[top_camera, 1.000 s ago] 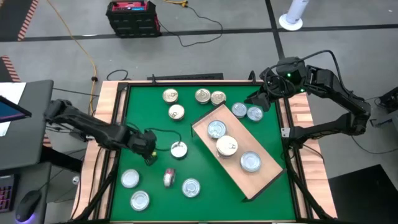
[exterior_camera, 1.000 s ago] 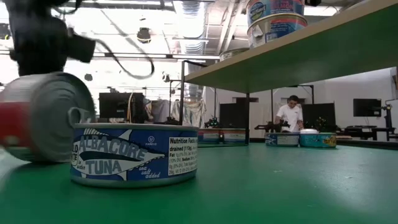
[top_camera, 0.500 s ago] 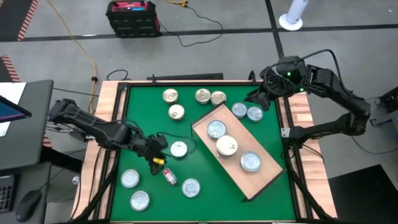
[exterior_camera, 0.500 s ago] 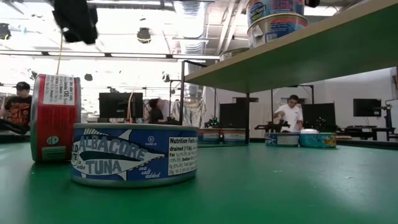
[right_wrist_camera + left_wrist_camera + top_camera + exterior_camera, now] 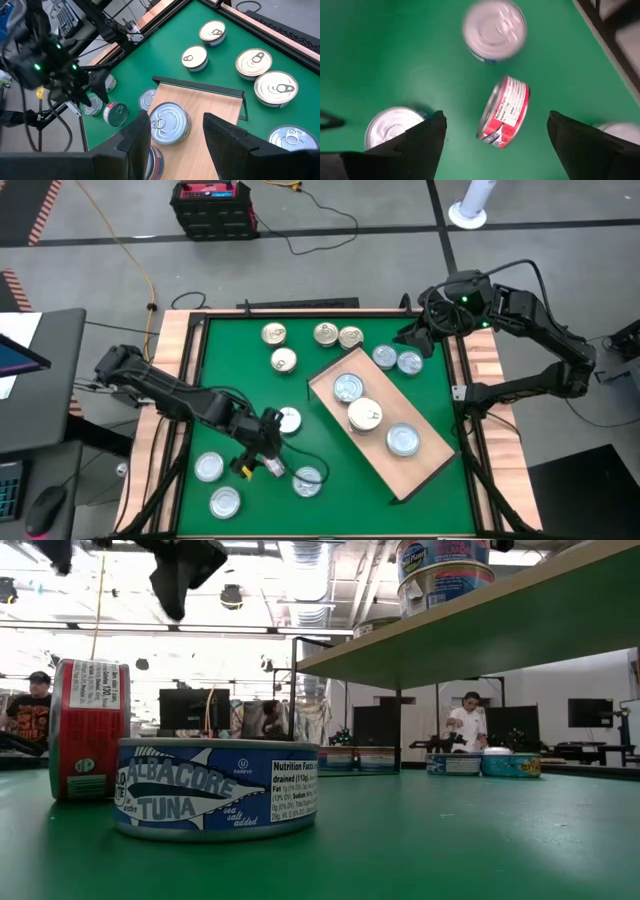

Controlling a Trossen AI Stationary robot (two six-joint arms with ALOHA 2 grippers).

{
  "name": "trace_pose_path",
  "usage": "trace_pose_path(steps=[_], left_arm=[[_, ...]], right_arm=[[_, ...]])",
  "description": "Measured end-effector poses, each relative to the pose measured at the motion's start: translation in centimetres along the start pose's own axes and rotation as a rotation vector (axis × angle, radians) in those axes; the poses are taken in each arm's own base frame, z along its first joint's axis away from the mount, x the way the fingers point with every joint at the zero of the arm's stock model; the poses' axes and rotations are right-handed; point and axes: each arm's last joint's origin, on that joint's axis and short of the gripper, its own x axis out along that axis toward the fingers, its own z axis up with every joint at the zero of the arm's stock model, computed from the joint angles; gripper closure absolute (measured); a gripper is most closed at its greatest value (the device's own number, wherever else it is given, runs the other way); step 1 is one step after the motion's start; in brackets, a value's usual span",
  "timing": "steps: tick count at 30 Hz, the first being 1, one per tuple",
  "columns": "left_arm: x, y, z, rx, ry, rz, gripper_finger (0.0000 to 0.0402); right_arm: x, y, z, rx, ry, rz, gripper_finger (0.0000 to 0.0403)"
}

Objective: Stack canned seafood by type on shelf
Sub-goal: Stack the red tuna can on top of the green tuna can on the shelf

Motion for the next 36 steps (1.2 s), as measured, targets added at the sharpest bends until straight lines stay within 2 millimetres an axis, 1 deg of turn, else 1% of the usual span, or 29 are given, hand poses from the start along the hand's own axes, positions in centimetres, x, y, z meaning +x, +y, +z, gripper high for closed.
trace_pose_path(steps=[3, 7, 12, 16, 20, 25, 27, 29, 32, 34, 36], left_arm=[[1.6, 0.0, 0.1, 0.113, 0.05, -0.019, 0.0068], [3.6, 0.1, 0.1, 0.222, 0.106, -0.036, 0.0081], [5.5, 0.1, -0.1, 0.3, 0.164, -0.052, 0.0103], [6.4, 0.2, -0.1, 0.346, 0.186, -0.064, 0.0131], [6.5, -0.1, 0.0, 0.361, 0.175, -0.072, 0.0175], [6.5, -0.8, 0.1, 0.35, 0.174, -0.082, 0.0245], [6.6, -1.1, 0.0, 0.352, 0.171, -0.102, 0.0263], [6.6, -1.5, -0.2, 0.354, 0.18, -0.11, 0.0264], [6.6, -1.7, -0.2, 0.313, 0.198, -0.072, 0.0264], [6.1, -1.7, -0.1, 0.284, 0.209, -0.04, 0.0264], [4.9, -1.3, -0.1, 0.246, 0.208, 0.017, 0.0264]], right_arm=[[0.0, 0.0, 0.0, 0.001, 0.0, 0.0, 0.0198], [0.0, 0.0, 0.0, 0.011, -0.003, -0.006, 0.0198], [0.0, -0.1, 0.0, 0.011, -0.008, -0.018, 0.0198], [0.0, -0.1, 0.0, 0.011, -0.009, -0.019, 0.0198], [0.0, -0.1, 0.0, 0.009, -0.009, -0.019, 0.0198], [0.0, -0.1, 0.0, -0.003, -0.009, -0.02, 0.0198], [0.0, -0.1, 0.0, -0.007, -0.009, -0.02, 0.0198], [0.0, -0.1, 0.0, -0.007, -0.009, -0.02, 0.0198], [0.0, -0.1, 0.0, -0.007, -0.009, -0.02, 0.0198], [0.0, -0.1, 0.0, -0.007, -0.009, -0.02, 0.0198], [0.0, -0.1, 0.0, -0.007, -0.009, -0.02, 0.0198]])
